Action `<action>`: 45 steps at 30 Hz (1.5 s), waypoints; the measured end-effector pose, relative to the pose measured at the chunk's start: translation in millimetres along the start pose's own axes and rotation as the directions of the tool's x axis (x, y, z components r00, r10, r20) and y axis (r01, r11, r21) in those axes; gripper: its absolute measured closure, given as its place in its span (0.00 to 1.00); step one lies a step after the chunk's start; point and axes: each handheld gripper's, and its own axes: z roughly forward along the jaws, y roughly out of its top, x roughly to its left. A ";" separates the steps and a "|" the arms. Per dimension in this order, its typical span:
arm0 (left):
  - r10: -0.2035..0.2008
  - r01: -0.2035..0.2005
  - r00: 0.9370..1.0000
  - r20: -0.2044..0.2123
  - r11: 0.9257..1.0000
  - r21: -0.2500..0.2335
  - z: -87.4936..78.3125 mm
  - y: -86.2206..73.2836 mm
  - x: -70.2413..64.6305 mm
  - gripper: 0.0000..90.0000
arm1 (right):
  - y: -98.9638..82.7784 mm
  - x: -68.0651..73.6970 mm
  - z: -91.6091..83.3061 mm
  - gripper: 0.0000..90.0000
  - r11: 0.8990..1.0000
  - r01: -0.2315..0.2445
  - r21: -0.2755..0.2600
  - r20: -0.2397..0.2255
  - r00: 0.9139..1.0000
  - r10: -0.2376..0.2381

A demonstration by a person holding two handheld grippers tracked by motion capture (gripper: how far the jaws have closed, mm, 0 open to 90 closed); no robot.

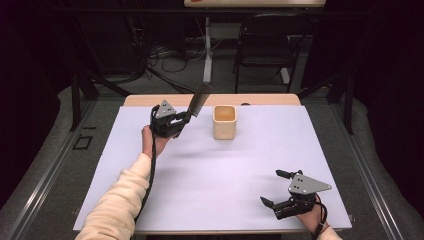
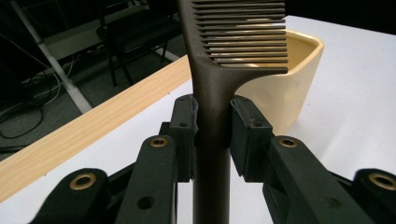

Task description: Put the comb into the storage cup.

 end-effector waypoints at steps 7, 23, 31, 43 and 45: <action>-0.008 0.008 1.000 0.009 1.000 -0.007 4.3 3.5 -2.1 0.80 | 0.0 -0.2 -0.1 0.01 1.000 0.000 0.001 0.001 1.000 0.000; -0.010 0.010 1.000 0.007 1.000 -0.023 6.5 13.2 -5.1 0.80 | 0.3 0.2 0.2 0.01 1.000 0.002 0.005 0.000 1.000 -0.002; 0.003 -0.003 1.000 0.001 0.999 -0.032 9.9 20.0 -7.4 0.80 | 0.0 -0.3 0.5 0.01 1.000 -0.003 0.009 -0.001 1.000 0.003; -0.027 0.027 1.000 0.005 0.997 -0.071 14.1 30.8 -6.5 0.80 | -0.1 -0.3 0.7 0.01 1.000 -0.005 0.008 -0.004 1.000 0.005; -0.022 0.023 1.000 0.002 0.997 -0.076 15.1 32.7 -7.1 0.80 | -0.1 -0.4 0.7 0.01 1.000 -0.003 0.008 -0.004 1.000 0.003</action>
